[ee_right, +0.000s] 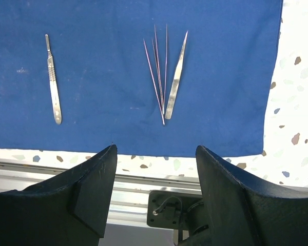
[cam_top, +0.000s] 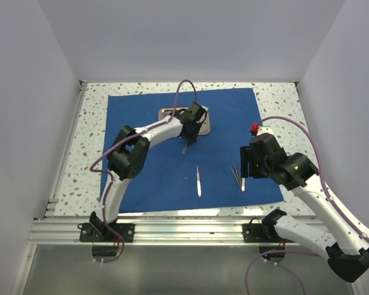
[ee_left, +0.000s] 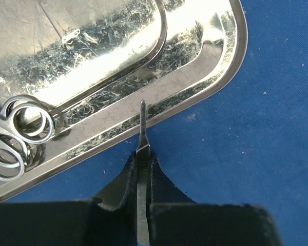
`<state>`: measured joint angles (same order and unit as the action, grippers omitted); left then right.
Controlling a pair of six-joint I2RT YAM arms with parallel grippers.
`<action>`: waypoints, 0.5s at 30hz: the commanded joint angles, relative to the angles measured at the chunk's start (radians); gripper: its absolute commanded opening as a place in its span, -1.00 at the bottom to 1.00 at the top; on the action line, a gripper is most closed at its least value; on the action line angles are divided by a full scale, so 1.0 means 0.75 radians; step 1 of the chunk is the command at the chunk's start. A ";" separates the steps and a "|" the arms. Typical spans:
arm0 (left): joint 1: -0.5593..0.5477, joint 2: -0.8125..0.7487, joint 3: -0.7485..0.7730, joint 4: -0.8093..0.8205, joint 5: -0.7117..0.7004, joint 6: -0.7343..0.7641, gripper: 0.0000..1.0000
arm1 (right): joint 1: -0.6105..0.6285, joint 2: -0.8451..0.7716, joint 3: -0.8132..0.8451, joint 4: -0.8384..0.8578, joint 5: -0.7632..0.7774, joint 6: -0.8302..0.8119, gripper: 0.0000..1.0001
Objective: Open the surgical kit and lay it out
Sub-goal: Pick up the medical item from the surgical kit.
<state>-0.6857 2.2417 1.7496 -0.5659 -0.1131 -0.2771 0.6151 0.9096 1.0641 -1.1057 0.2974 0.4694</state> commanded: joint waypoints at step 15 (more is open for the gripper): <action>-0.235 -0.377 -0.144 -0.250 -0.203 -0.740 -1.00 | 0.002 -0.043 0.052 0.071 -0.116 -0.055 0.34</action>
<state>-0.7891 2.0926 1.6871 -0.7143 -0.1982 -0.6304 0.6151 0.8871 1.0645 -1.0756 0.2462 0.4507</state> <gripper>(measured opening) 0.041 0.670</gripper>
